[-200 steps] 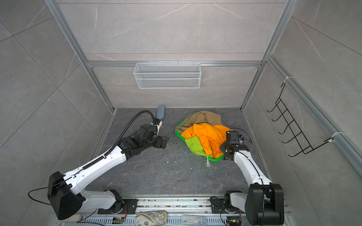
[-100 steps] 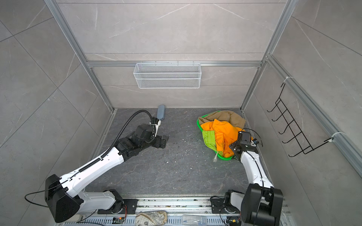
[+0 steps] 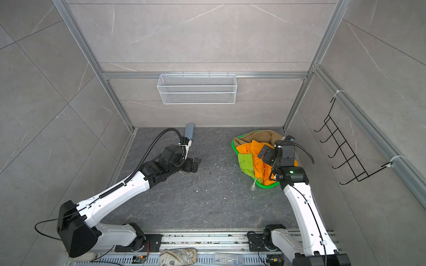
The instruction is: Fold and stack the shorts
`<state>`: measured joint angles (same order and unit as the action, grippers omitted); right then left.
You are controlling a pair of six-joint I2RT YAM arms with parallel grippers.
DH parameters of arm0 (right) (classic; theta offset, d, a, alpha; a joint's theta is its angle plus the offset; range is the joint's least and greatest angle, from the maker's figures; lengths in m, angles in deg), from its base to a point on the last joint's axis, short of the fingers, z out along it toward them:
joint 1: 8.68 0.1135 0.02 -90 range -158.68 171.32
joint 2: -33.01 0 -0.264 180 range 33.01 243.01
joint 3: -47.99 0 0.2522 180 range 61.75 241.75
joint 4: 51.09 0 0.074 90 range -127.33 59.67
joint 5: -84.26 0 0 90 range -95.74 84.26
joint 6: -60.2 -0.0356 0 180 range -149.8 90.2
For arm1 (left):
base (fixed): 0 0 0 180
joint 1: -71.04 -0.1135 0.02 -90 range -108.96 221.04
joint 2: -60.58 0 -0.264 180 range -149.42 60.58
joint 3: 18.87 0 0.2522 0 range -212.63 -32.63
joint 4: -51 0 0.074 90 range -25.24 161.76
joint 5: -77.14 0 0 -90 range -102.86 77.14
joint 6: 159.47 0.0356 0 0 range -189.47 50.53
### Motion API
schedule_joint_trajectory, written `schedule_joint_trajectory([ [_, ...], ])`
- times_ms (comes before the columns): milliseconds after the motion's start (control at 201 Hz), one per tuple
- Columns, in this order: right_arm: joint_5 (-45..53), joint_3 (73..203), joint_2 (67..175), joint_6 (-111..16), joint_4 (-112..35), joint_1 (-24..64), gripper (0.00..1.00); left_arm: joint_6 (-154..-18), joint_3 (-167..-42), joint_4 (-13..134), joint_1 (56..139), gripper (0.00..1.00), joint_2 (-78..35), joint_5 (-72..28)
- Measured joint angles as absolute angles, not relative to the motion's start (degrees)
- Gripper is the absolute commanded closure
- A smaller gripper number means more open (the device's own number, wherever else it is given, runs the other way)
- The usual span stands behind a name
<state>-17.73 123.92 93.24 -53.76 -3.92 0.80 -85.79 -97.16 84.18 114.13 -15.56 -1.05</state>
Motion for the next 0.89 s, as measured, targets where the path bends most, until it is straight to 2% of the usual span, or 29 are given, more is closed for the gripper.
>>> schedule_joint_trajectory([
  [90,-19.7,124.4,96.6,-49.0,-5.1,8.7,0.01,-85.8,-97.2,83.8,114.1,0.0,-15.6,-1.0],
  [234,-22.5,124.4,103.3,-44.6,-5.5,13.2,0.01,-85.7,-96.7,83.3,114.1,0.0,-15.4,-1.0],
  [513,-26.0,129.0,115.3,-42.6,-3.7,15.4,0.01,-85.1,-94.6,82.6,114.1,0.0,-15.3,-1.0],
  [892,-30.7,128.8,124.4,-41.5,-4.5,16.1,0.01,-83.6,-93.2,81.6,114.1,0.0,-15.9,-1.0],
])
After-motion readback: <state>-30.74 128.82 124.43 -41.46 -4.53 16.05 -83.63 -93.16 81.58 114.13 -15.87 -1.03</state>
